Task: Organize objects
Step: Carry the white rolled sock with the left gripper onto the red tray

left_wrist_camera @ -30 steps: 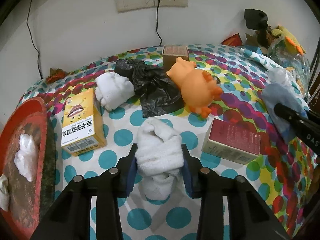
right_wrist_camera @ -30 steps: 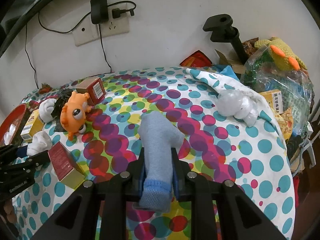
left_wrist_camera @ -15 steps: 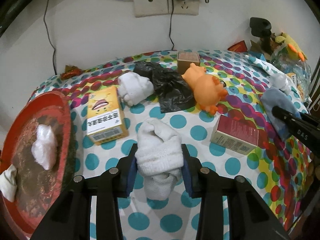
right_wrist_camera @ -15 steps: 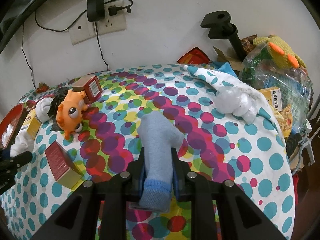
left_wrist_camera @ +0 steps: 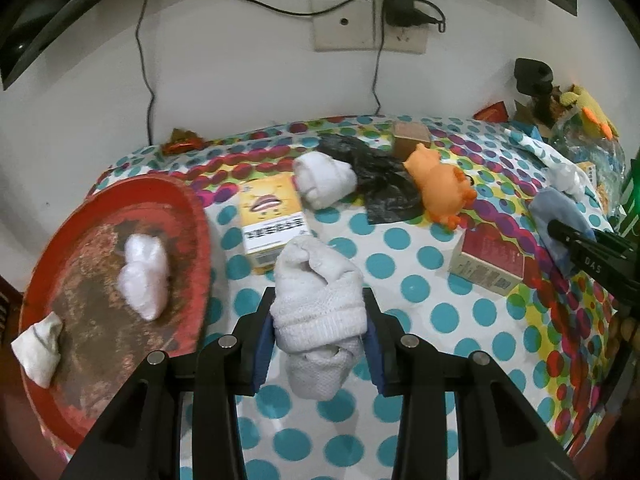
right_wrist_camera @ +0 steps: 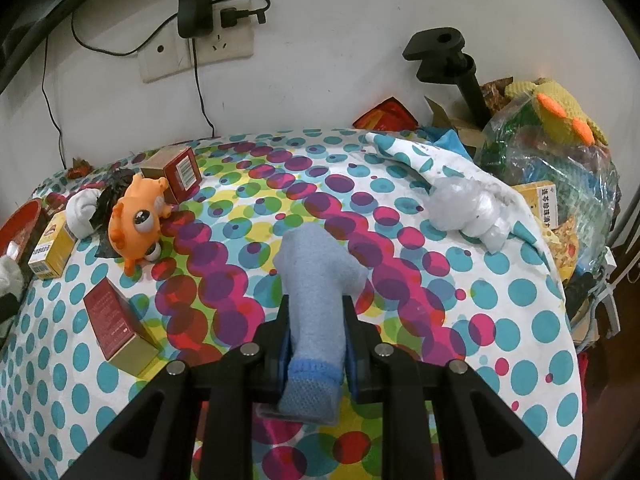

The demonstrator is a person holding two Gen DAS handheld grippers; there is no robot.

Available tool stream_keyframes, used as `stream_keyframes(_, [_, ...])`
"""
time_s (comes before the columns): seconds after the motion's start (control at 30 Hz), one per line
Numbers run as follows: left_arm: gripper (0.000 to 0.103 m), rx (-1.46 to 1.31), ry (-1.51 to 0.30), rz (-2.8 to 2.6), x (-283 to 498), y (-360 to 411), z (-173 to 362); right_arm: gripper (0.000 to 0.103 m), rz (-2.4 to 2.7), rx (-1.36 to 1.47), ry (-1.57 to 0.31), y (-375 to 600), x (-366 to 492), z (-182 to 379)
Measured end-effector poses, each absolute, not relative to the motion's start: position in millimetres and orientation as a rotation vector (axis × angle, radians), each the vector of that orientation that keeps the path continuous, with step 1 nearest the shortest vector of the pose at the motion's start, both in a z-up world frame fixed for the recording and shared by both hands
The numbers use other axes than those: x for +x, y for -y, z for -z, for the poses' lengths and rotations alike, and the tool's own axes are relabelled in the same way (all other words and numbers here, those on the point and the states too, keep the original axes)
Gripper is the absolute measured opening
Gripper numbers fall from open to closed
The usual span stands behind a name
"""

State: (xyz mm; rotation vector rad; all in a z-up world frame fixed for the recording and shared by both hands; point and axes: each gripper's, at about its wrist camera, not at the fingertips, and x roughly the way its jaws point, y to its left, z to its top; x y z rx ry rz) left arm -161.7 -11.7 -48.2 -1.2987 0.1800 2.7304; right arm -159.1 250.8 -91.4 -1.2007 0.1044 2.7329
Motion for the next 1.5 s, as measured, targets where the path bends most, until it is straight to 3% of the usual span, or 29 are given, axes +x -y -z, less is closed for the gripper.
stream_keyframes(0.6, [0.036, -1.309, -0.111, -2.870, -146, 95, 27, 0.021, -2.715, -1.211, -0.026, -243, -161, 91])
stream_keyframes(1.5, [0.037, -1.533, 0.037, -3.005, -143, 227, 64, 0.021, -2.689, -1.239, 0.068, -234, -165, 93])
